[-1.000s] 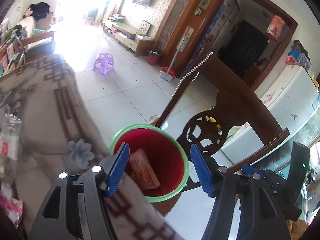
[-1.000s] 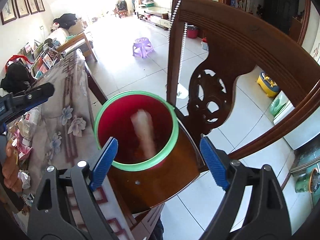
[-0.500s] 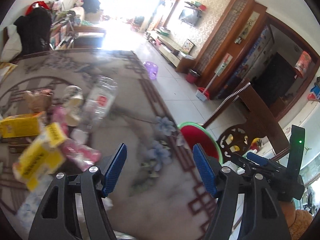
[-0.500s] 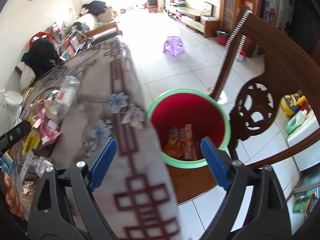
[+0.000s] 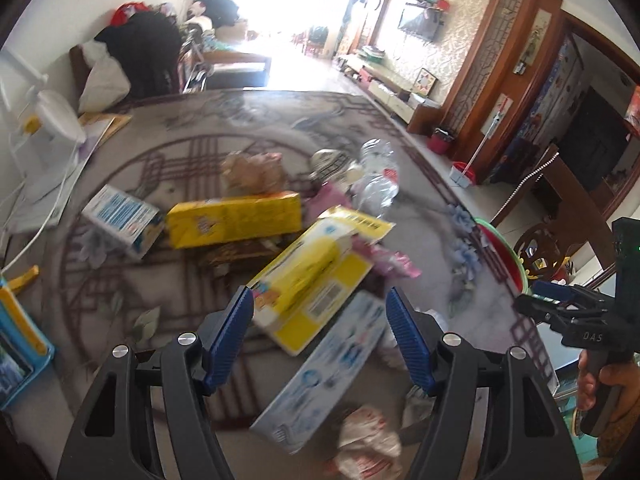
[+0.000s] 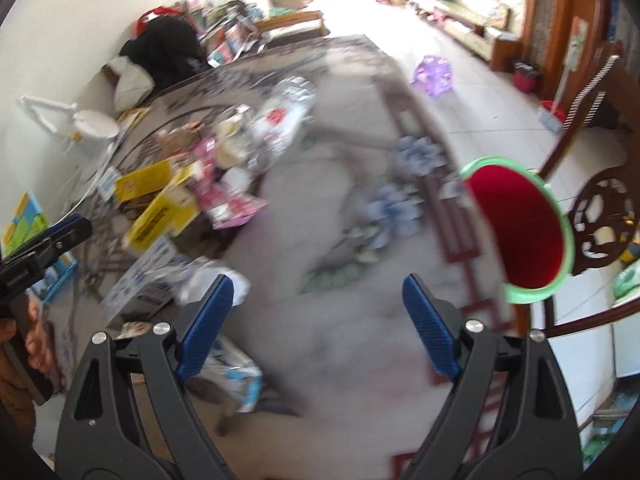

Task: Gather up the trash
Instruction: 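Grasp the crumpled silver foil wrapper with the right tool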

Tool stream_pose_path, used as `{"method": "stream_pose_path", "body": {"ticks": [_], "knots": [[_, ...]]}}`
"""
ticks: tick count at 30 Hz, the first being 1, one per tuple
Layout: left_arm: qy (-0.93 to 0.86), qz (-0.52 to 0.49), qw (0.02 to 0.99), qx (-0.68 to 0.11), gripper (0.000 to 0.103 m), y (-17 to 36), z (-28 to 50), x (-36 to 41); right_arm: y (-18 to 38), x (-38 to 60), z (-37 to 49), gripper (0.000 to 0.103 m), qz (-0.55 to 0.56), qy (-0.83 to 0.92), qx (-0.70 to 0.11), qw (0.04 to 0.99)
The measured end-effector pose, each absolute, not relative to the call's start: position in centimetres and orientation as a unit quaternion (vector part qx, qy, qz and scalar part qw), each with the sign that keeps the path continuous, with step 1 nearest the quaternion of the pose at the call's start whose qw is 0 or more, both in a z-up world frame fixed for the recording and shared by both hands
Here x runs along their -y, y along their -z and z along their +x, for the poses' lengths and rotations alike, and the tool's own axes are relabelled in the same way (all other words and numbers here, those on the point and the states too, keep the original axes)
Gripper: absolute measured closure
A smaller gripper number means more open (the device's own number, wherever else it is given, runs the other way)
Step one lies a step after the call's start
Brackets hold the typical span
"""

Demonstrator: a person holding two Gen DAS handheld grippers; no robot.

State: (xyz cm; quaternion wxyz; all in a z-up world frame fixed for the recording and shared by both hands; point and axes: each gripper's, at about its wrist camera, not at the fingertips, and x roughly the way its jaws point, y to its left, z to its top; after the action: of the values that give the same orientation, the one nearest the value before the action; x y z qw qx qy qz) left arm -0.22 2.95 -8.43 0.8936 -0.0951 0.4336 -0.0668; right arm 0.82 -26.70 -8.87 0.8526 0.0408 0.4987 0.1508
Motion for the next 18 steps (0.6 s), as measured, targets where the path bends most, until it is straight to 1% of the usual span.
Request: {"method": "stream_pose_path", "body": {"ticks": [3, 5, 8, 12, 13, 14, 15, 16, 17, 18], "knots": [[0.068, -0.105, 0.890, -0.439, 0.038, 9.0, -0.9, -4.0, 9.9, 23.1, 0.9, 0.018, 0.014, -0.188, -0.517, 0.835], [0.071, -0.101, 0.890, -0.439, 0.038, 8.9, -1.2, -4.3, 10.6, 20.3, 0.8, 0.015, -0.018, -0.214, -0.529, 0.821], [0.075, -0.096, 0.892, -0.436, 0.036, 8.7, -1.6, -4.6, 11.5, 16.9, 0.9, 0.013, -0.067, -0.234, -0.531, 0.812], [0.080, -0.100, 0.891, -0.436, 0.036, 8.7, -2.0, -5.1, 12.8, 14.2, 1.4, 0.014, -0.091, -0.242, -0.541, 0.800], [0.079, -0.102, 0.890, -0.438, 0.036, 8.9, -2.2, -5.3, 13.1, 13.7, 1.5, 0.016, -0.099, -0.242, -0.542, 0.798], [0.079, -0.105, 0.889, -0.440, 0.036, 9.0, -2.3, -5.5, 13.4, 13.3, 1.6, 0.024, -0.108, -0.239, -0.545, 0.796], [0.080, -0.106, 0.887, -0.441, 0.036, 9.2, -2.3, -5.6, 13.7, 13.0, 1.8, 0.029, -0.117, -0.237, -0.549, 0.793], [0.081, -0.108, 0.886, -0.443, 0.036, 9.3, -2.4, -5.6, 13.9, 12.6, 1.9, 0.032, -0.122, -0.235, -0.552, 0.791], [0.085, -0.109, 0.885, -0.445, 0.036, 9.4, -2.4, -5.7, 14.1, 12.3, 1.9, 0.042, -0.123, -0.235, -0.555, 0.788], [0.089, -0.108, 0.884, -0.446, 0.036, 9.4, -2.4, -5.6, 14.2, 12.3, 2.0, 0.046, -0.118, -0.238, -0.559, 0.786]]}}
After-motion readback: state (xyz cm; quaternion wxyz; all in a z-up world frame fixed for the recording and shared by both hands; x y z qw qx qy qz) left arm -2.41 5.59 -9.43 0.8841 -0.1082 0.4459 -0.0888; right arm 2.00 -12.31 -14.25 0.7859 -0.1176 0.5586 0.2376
